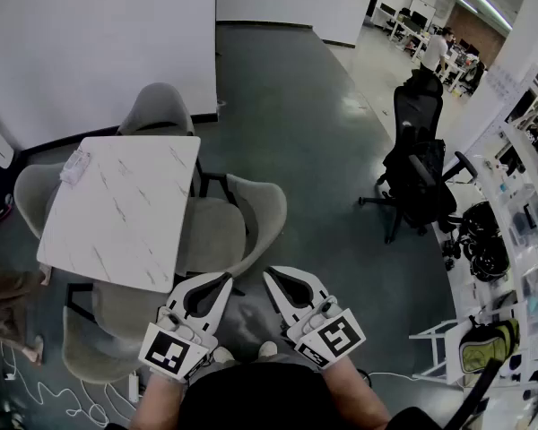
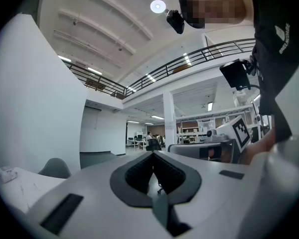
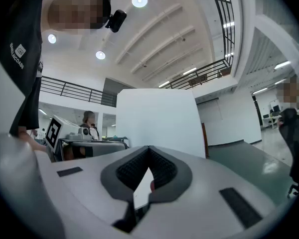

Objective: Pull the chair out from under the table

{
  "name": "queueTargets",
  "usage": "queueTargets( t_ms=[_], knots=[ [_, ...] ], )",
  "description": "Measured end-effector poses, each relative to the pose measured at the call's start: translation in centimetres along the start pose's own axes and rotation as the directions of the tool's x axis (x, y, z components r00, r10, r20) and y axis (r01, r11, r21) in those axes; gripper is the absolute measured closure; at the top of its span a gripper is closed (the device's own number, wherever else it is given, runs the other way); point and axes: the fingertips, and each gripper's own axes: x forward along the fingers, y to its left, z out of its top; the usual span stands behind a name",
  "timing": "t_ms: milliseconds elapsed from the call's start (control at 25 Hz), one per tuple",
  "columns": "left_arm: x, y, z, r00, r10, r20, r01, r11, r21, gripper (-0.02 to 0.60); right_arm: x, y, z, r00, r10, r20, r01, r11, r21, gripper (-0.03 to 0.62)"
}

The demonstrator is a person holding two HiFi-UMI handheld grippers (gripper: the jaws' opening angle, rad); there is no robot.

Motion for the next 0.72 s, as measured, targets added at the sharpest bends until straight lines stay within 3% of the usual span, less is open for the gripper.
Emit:
queueTargets(
  t_ms=[720],
  knots=[
    [1.9,-0.1,-1.0,0.997,0.077,-0.029,-0.077,0.997,-0.008,0.577,-1.4,-2.5,-0.5,1.000,0.000,0.010,0.000,1.000,0.012,0.582]
  ],
)
